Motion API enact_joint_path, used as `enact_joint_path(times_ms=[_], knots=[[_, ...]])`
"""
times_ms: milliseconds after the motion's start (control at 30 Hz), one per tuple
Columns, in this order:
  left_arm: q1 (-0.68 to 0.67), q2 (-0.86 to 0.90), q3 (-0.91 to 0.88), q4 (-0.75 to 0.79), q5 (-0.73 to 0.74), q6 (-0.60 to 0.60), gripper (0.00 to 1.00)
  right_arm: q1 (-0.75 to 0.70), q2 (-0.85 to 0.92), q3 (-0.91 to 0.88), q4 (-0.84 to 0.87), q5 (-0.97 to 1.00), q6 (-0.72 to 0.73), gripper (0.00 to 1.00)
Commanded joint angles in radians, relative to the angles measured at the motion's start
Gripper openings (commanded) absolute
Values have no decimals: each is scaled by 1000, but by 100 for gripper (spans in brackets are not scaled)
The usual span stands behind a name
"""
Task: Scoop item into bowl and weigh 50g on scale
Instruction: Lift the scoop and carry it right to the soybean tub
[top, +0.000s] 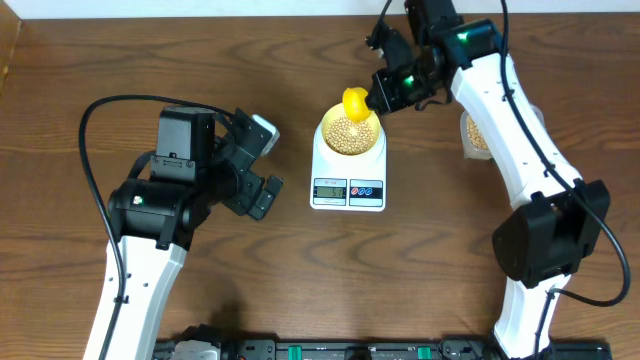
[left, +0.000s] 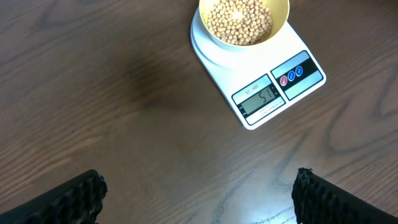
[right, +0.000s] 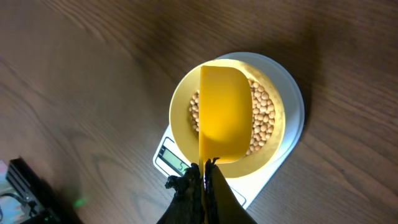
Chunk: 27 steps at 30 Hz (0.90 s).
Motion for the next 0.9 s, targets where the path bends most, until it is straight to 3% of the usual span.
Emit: enact_joint_path(times_ms=[0, 533, 867], knots=[[4, 4, -1, -3, 15, 13, 98, -21, -24, 20, 0, -42, -6, 1], [4, 4, -1, -3, 15, 13, 98, -69, -39, 20, -18, -85, -13, 1], [4, 4, -1, -3, 15, 13, 98, -312, -197, 20, -203, -16, -22, 1]])
